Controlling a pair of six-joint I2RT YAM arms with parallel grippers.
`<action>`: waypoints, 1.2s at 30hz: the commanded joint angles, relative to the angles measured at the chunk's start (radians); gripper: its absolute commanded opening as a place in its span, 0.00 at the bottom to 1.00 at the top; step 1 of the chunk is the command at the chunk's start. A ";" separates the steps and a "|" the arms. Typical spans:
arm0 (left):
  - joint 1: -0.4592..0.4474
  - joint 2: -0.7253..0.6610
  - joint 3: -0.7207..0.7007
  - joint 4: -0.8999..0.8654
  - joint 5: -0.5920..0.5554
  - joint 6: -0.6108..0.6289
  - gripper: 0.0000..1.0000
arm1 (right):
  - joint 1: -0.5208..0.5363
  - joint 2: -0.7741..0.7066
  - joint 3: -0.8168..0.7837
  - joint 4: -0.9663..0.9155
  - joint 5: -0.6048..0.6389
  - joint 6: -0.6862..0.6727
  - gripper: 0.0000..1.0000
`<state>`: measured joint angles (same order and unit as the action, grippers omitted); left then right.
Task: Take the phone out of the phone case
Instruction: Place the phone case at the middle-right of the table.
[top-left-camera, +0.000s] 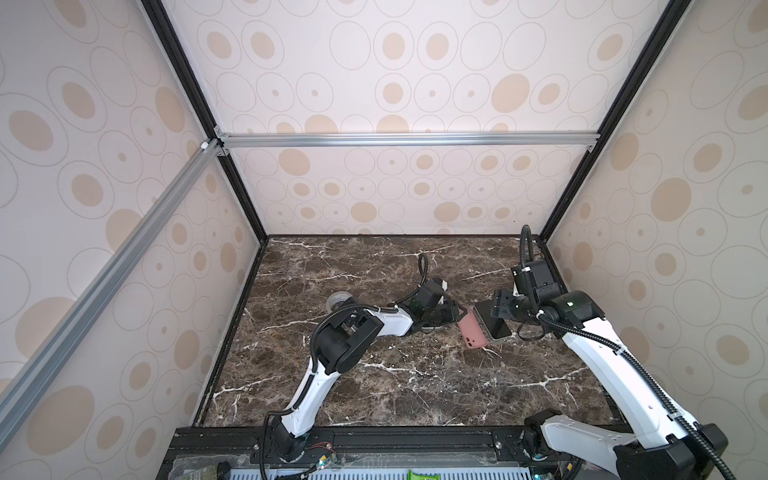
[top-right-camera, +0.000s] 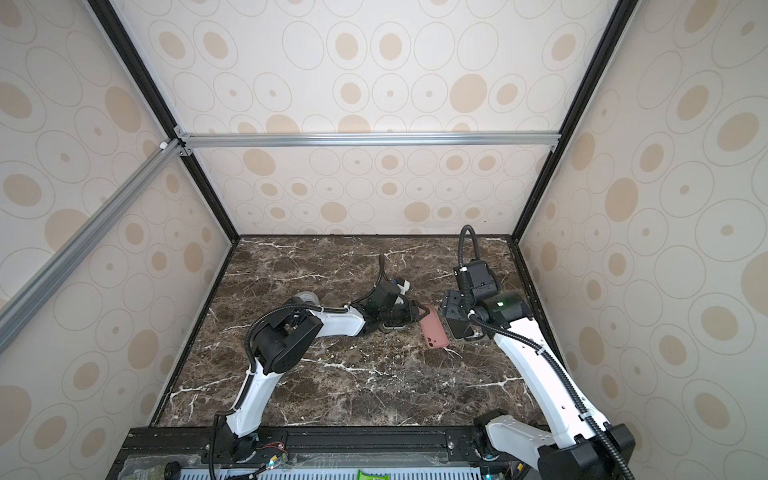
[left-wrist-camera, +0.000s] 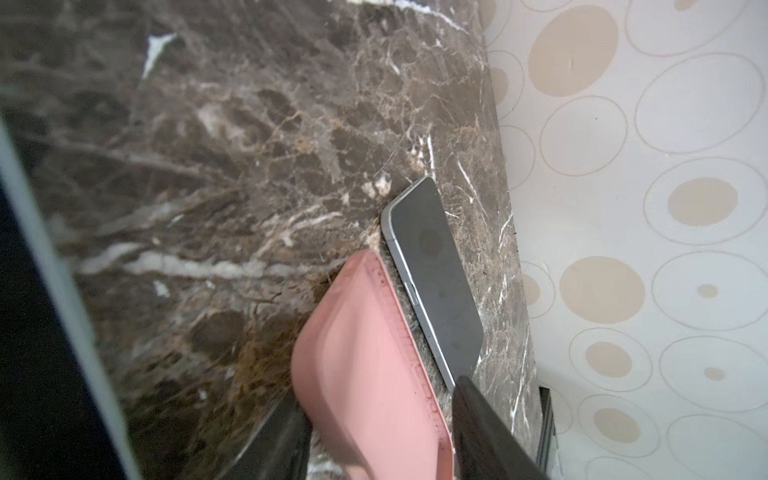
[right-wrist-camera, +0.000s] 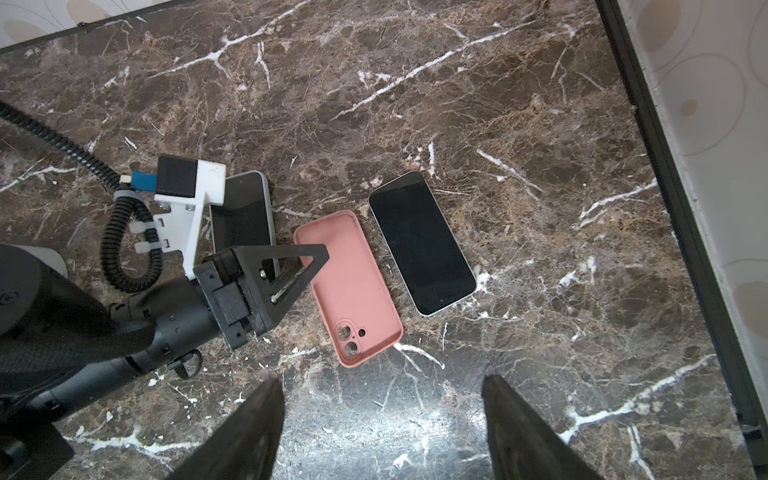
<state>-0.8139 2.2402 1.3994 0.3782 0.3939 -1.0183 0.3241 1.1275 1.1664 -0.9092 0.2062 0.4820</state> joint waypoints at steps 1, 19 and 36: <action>0.011 -0.049 0.028 -0.038 -0.040 0.038 0.69 | -0.006 0.002 -0.012 -0.024 -0.001 -0.013 0.77; 0.198 -0.757 -0.265 -0.249 -0.148 0.116 0.99 | 0.269 0.371 -0.031 0.203 -0.118 0.121 0.82; 0.281 -0.801 0.321 -0.878 -0.328 0.175 0.99 | 0.270 0.824 0.267 0.189 -0.062 0.102 0.99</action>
<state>-0.5434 1.4265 1.6936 -0.3927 0.1020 -0.8478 0.5945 1.9224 1.3945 -0.6659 0.0971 0.5861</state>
